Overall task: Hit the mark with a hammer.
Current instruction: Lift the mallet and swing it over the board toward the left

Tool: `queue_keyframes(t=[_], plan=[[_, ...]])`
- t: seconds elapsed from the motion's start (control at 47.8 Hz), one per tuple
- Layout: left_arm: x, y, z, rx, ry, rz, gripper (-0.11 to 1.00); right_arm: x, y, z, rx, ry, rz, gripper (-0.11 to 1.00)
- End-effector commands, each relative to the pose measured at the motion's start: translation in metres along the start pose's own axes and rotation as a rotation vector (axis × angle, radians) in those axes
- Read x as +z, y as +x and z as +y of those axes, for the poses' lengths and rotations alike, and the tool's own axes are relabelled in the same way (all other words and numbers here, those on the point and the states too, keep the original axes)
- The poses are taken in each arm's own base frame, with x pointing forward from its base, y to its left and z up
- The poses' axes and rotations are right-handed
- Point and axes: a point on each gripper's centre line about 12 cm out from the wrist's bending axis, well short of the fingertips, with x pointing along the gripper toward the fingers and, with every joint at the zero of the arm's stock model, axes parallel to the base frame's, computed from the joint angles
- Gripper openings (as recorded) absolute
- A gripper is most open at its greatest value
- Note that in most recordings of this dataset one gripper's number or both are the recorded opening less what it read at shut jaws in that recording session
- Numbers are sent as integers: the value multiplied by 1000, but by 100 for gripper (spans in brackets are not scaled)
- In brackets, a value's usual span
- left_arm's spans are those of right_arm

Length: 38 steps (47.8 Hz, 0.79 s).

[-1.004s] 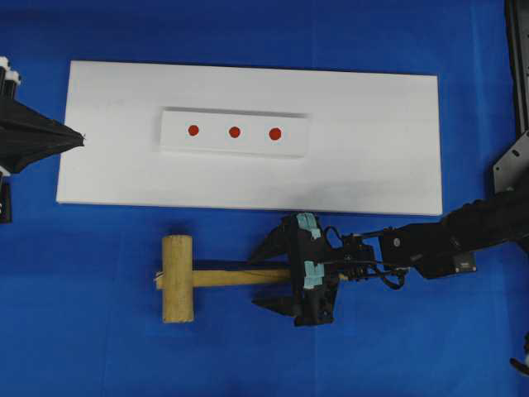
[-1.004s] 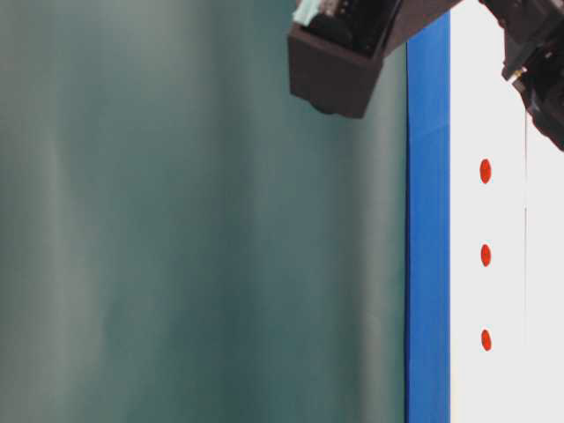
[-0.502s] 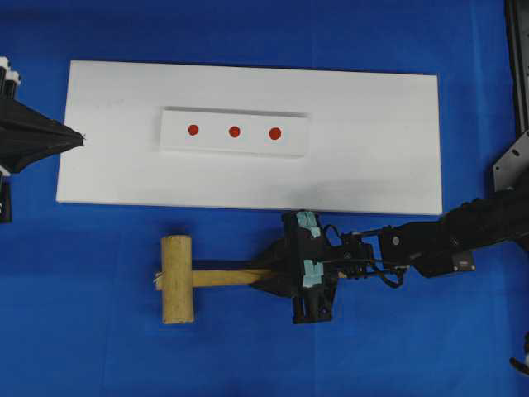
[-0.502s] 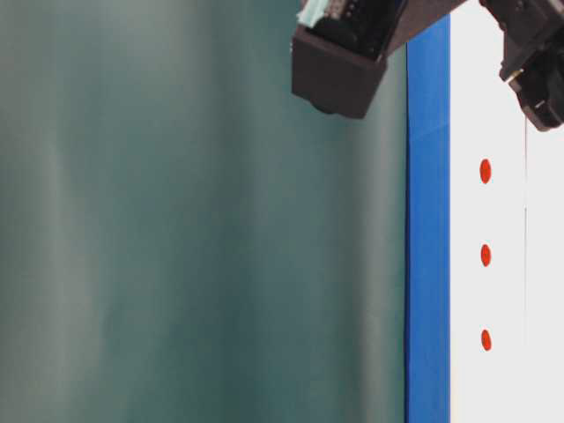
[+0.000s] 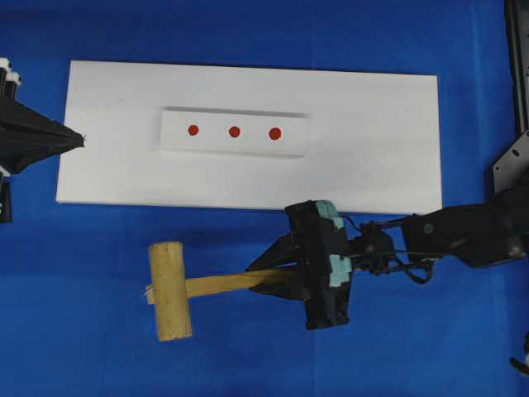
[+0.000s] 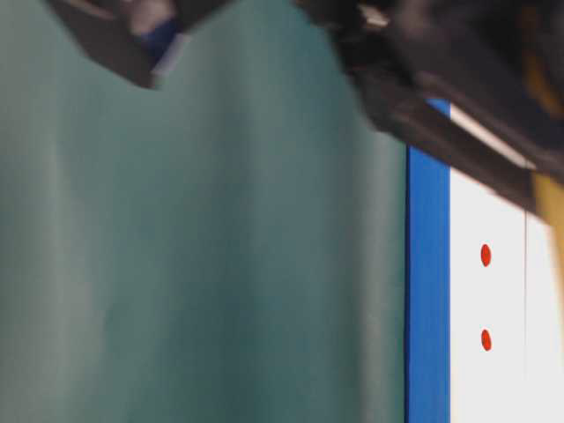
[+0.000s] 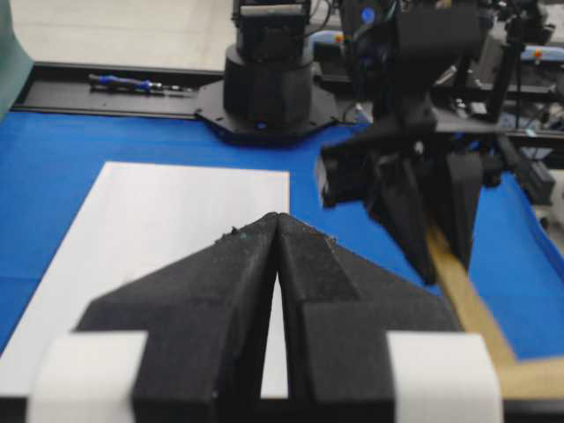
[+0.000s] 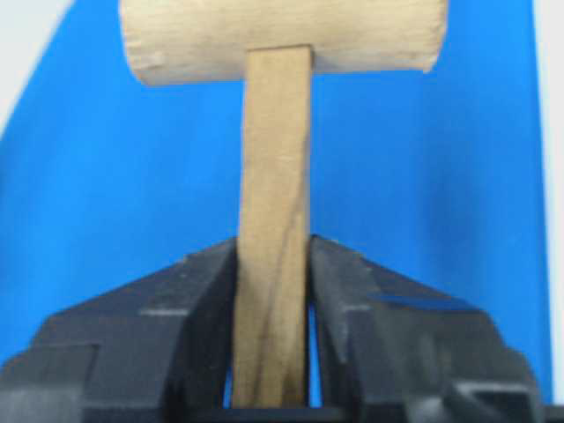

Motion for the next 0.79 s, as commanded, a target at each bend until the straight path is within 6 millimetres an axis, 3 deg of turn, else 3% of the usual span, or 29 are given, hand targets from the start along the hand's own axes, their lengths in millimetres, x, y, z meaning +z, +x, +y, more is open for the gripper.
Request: queue_keyframes(t=[0.0, 0.188, 0.376, 0.774], plan=[[4, 1, 0, 1, -2, -11, 0, 29, -14, 10, 29, -7, -62, 9], [4, 1, 0, 2, -5, -8, 0, 43, -24, 13, 38, -14, -80, 9], [3, 1, 0, 1, -3, -5, 0, 47, -24, -1, 4, -9, -92, 9], [1, 2, 0, 3, -28, 12, 0, 70, -39, -80, -194, -64, -145, 9]])
